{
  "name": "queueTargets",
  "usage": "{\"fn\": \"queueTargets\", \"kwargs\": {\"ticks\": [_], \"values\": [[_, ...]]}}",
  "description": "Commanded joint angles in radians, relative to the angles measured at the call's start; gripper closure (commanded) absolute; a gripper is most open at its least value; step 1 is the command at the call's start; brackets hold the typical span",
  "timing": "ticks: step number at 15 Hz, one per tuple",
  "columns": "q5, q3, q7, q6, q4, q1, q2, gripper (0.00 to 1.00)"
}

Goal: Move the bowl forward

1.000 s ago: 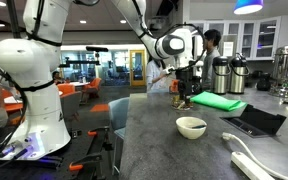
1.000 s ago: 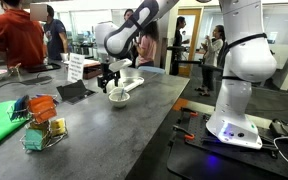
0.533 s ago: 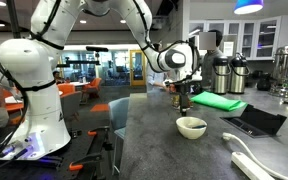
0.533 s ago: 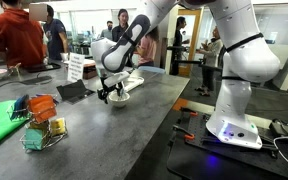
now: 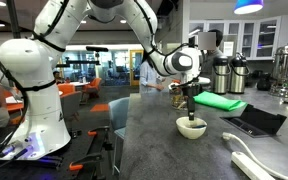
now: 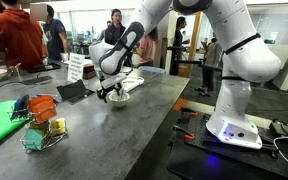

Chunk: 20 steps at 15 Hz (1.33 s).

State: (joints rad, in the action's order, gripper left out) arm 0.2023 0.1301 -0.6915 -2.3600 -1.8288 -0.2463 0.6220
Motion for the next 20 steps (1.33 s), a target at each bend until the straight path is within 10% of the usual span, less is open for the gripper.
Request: {"fn": "queueTargets", "kwargs": {"ticks": [1,2,13,20], "values": [[-0.012,0.012,-0.018,0.069,0.076,-0.008,0.051,0.06],[-0.013,0.014,-0.02,0.078,0.088,-0.009,0.059,0.26],[-0.006,0.019,-0.026,0.134,0.156,-0.015,0.099,0.99],[0.063,0.042,-0.155,0.058,-0.017,-0.093,-0.023,0.98]]}}
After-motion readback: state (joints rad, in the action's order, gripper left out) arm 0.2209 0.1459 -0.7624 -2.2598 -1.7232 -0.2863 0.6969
